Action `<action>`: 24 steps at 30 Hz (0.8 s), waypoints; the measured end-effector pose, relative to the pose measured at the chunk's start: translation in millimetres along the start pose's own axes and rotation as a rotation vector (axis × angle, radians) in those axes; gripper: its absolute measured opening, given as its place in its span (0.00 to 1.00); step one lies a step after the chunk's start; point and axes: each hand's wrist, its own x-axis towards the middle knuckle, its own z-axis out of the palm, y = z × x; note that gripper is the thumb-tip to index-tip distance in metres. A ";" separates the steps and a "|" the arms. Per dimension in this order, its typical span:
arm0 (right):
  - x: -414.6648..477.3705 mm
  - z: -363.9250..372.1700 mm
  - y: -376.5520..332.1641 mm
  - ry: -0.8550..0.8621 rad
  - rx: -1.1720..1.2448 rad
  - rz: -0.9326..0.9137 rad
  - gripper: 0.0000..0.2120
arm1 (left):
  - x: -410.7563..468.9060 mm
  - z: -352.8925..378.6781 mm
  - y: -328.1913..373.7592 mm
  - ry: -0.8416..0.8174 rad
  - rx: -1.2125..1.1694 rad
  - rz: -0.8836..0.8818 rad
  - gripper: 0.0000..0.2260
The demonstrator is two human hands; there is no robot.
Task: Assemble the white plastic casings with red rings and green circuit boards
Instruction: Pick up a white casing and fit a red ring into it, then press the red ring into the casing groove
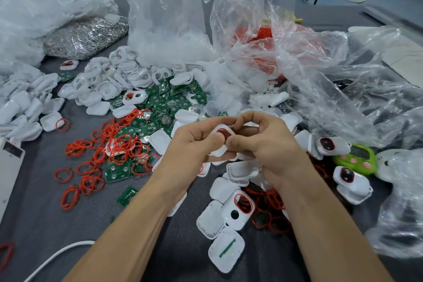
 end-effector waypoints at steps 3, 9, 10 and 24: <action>2.1 1.8 1.0 -0.034 0.058 0.000 0.14 | 3.2 -0.3 0.1 0.031 0.005 0.022 0.16; 4.0 10.3 4.0 -0.091 0.185 0.044 0.10 | 2.5 -1.6 5.8 0.095 -0.073 0.069 0.18; 4.3 12.4 3.5 -0.078 0.218 0.055 0.10 | 2.6 -1.3 6.0 0.116 -0.056 0.080 0.17; -3.5 22.6 8.8 0.236 -0.009 -0.121 0.12 | -1.6 12.5 4.8 0.191 0.123 0.086 0.16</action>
